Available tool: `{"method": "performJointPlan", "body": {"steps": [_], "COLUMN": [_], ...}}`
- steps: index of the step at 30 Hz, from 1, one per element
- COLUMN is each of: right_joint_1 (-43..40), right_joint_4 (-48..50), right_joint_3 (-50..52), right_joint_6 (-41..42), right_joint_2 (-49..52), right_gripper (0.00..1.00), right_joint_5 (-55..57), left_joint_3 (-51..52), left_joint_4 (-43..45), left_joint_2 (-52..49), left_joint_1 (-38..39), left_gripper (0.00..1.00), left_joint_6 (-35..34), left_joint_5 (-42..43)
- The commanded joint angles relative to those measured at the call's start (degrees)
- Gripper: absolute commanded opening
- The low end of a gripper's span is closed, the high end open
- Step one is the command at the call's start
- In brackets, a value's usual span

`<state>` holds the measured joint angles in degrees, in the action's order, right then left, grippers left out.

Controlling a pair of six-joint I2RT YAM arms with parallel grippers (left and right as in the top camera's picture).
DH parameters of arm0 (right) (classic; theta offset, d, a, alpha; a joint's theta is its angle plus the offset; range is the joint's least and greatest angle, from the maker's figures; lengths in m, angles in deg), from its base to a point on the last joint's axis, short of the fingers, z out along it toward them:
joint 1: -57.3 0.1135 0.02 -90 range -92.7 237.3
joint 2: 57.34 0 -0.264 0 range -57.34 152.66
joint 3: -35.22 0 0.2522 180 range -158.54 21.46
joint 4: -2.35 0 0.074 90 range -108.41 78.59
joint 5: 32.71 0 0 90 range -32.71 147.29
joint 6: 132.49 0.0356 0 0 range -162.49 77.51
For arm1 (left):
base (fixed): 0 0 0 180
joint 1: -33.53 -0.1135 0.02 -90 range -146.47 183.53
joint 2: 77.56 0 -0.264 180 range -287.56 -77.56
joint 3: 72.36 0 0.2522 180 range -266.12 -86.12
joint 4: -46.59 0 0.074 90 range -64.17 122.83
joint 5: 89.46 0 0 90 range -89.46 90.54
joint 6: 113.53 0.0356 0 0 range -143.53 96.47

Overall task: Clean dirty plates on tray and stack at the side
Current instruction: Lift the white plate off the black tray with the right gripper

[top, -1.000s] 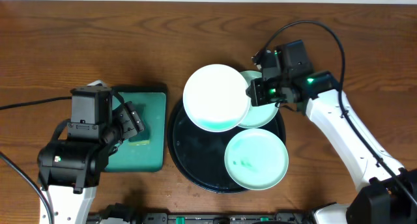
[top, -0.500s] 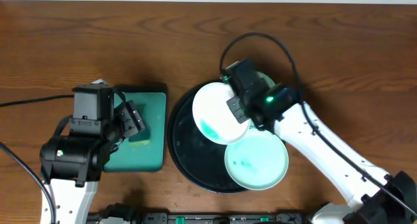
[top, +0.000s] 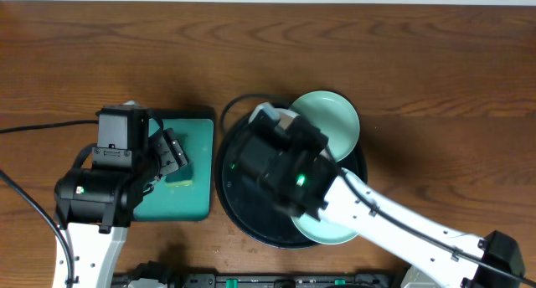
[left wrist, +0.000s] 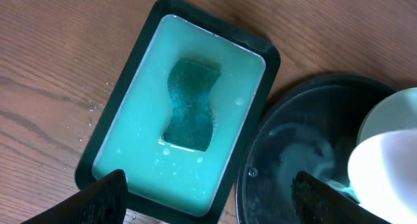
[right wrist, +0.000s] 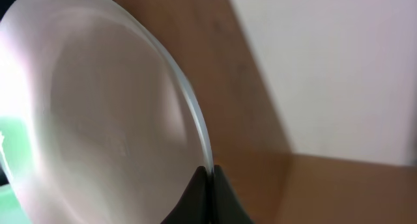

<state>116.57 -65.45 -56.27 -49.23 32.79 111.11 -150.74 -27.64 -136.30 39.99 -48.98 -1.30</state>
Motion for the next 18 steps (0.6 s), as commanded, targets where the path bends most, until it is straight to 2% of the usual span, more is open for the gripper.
{"method": "performJointPlan", "body": {"steps": [1, 9, 18], "right_joint_1": [4.11, 10.88, 12.83], "right_joint_4": [0.68, 0.74, 1.14], "right_joint_3": [-1.46, -1.46, -1.44], "right_joint_6": [-4.98, -9.18, -10.27], "right_joint_2": [-0.44, -0.44, -0.44], "right_gripper": [0.01, 0.01, 0.01], "right_joint_5": [14.99, 23.98, 26.97], "left_joint_3": [0.00, 0.00, -0.02], "left_joint_4": [-0.15, -0.11, -0.15], "left_joint_2": [-0.02, -0.02, -0.02], "left_joint_1": [-0.17, -0.17, -0.17], "left_gripper": [0.81, 0.81, 0.81], "left_joint_6": [0.37, 0.37, 0.37], "left_joint_5": [-0.98, -1.64, -1.77]}}
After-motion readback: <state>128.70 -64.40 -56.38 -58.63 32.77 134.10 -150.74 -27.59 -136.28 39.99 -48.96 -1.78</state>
